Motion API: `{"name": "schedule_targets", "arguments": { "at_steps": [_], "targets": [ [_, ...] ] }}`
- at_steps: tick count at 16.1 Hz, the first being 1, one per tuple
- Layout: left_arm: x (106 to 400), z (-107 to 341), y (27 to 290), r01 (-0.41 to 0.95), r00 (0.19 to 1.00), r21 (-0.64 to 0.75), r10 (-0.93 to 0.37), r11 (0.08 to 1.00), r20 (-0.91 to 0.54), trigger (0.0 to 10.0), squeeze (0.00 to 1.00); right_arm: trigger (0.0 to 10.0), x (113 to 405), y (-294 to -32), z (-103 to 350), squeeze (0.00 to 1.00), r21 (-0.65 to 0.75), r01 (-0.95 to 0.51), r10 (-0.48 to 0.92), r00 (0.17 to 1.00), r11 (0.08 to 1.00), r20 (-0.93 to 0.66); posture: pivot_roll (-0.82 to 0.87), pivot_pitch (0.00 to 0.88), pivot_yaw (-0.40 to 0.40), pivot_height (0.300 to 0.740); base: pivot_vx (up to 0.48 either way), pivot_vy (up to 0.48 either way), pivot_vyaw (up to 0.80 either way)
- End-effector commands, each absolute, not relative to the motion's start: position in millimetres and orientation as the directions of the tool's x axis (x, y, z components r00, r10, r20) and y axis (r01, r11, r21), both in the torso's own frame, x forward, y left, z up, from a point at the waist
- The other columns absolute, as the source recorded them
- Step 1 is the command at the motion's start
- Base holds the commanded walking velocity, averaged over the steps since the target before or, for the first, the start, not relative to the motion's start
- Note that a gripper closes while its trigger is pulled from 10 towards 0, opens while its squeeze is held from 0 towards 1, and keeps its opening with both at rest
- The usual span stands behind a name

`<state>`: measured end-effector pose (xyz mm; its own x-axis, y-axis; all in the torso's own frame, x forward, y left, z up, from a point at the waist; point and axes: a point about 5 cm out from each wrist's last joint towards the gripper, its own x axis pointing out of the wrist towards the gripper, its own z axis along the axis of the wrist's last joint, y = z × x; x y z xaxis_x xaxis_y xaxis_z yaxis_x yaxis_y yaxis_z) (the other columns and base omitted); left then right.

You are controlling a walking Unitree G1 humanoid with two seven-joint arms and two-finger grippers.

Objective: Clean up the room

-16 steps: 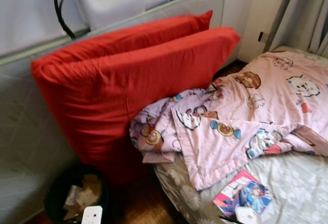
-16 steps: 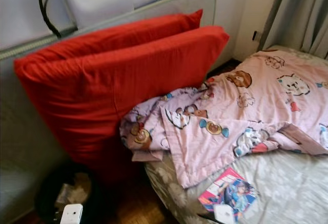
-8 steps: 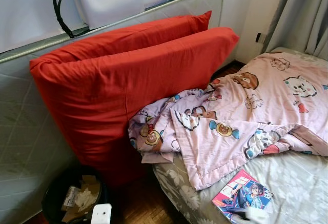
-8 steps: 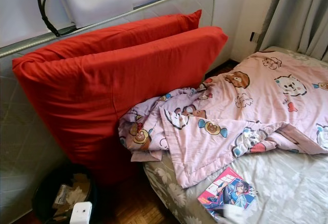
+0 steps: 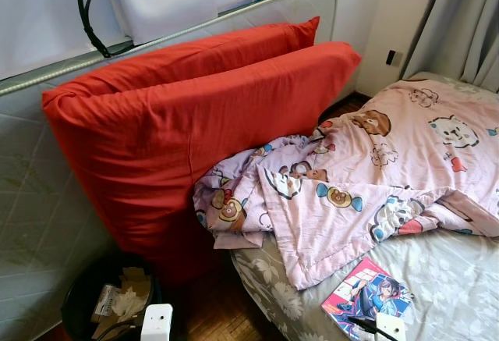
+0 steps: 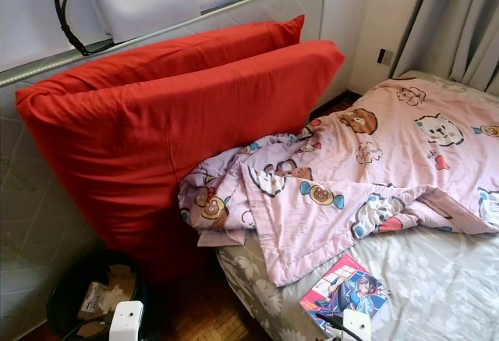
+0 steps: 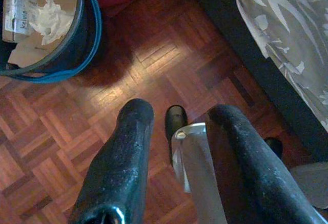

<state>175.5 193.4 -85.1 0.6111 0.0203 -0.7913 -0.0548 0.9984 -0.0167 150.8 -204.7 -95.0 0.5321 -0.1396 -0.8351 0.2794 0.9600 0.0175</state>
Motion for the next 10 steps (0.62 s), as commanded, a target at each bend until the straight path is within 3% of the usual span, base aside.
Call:
{"name": "schedule_targets", "arguments": {
  "at_steps": [1, 8, 10],
  "targets": [
    [168.5, -87.5, 201.2, -0.073, 0.587, -0.003, 0.041, 0.997, -0.809, 10.0, 0.00, 10.0, 152.8, -205.7, -94.0, 0.00, 0.017, 0.267, -0.134, 0.537, 0.964, -0.833, -0.02, 0.005, 0.039, 0.740, 0.000, 0.000, 0.00],
    [162.8, -88.5, 208.8, -0.094, 0.579, 0.003, 0.058, 0.996, -0.813, 10.0, 0.00, 10.0, 150.8, -207.8, -94.4, 0.00, 0.010, 0.249, -0.129, 0.534, 0.969, -0.835, -0.02, 0.011, 0.039, 0.740, 0.000, 0.000, 0.80],
    [160.1, -89.2, 210.9, -0.096, 0.576, 0.006, 0.061, 0.995, -0.816, 10.0, 0.00, 10.0, 149.8, -207.6, -95.0, 0.00, 0.014, 0.255, -0.127, 0.527, 0.967, -0.840, -0.01, 0.013, 0.038, 0.740, 0.000, 0.000, 0.23]
  ]
}}
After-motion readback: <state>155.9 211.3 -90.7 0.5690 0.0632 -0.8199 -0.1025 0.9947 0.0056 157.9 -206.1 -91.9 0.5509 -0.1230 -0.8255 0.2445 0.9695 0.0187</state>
